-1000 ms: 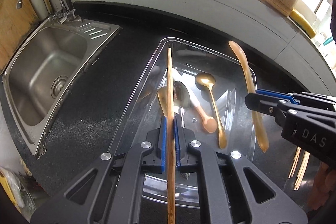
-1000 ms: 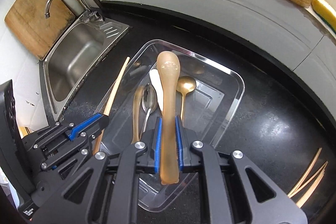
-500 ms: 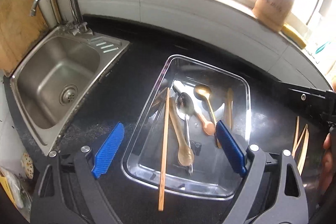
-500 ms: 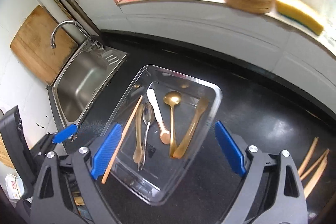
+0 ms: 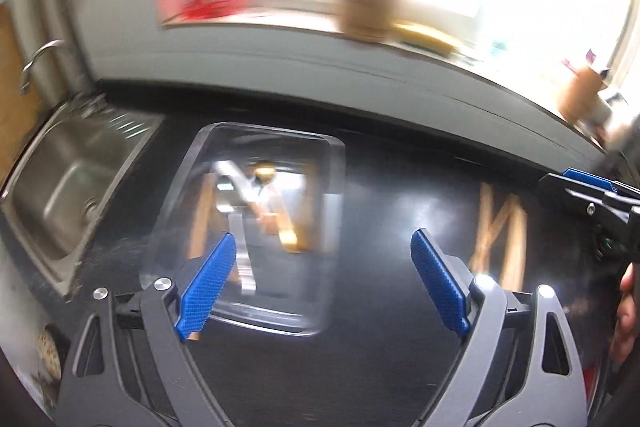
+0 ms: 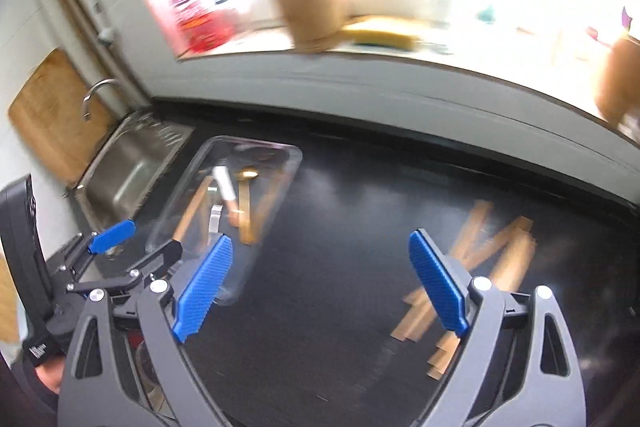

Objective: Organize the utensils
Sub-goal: 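Move both tools back toward the bamboo chopsticks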

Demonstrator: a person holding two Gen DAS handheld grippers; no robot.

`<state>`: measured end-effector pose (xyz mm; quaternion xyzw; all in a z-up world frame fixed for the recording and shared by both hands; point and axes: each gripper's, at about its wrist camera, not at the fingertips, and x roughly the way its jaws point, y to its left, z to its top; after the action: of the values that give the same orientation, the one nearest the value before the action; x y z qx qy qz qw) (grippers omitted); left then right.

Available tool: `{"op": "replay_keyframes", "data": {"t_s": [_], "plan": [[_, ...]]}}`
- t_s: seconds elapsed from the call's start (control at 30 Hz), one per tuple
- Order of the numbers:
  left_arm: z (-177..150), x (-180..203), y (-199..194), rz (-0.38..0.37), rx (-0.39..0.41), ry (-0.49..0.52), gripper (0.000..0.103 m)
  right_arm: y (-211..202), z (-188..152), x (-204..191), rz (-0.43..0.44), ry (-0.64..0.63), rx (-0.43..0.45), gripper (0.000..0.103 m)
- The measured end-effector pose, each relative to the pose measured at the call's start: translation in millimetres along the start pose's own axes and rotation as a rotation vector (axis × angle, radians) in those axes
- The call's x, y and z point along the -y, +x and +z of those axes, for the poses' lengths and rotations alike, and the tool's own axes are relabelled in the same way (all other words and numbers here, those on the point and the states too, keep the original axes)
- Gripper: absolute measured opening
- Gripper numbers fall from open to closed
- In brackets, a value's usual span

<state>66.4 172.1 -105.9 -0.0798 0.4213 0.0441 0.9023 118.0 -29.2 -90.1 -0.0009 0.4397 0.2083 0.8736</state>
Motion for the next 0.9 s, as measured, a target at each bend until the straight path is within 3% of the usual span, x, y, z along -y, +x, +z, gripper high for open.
{"op": "replay_keyframes", "data": {"t_s": [0.23, 0.43, 0.9], "plan": [[-11.4, 112.4, -8.5, -0.137, 0.014, 0.198, 0.087, -72.7, -69.7, 95.3, -0.187, 0.135, 0.054, 0.087], [-23.1, 168.8, -5.5, -0.195, 0.002, 0.3, 0.087, -104.6, -119.5, 145.4, -0.263, 0.238, 0.06, 0.087], [-16.6, 187.3, 29.2, -0.204, -0.04, 0.37, 0.087, -83.2, -117.7, 160.9, -0.278, 0.276, 0.045, 0.087]]}}
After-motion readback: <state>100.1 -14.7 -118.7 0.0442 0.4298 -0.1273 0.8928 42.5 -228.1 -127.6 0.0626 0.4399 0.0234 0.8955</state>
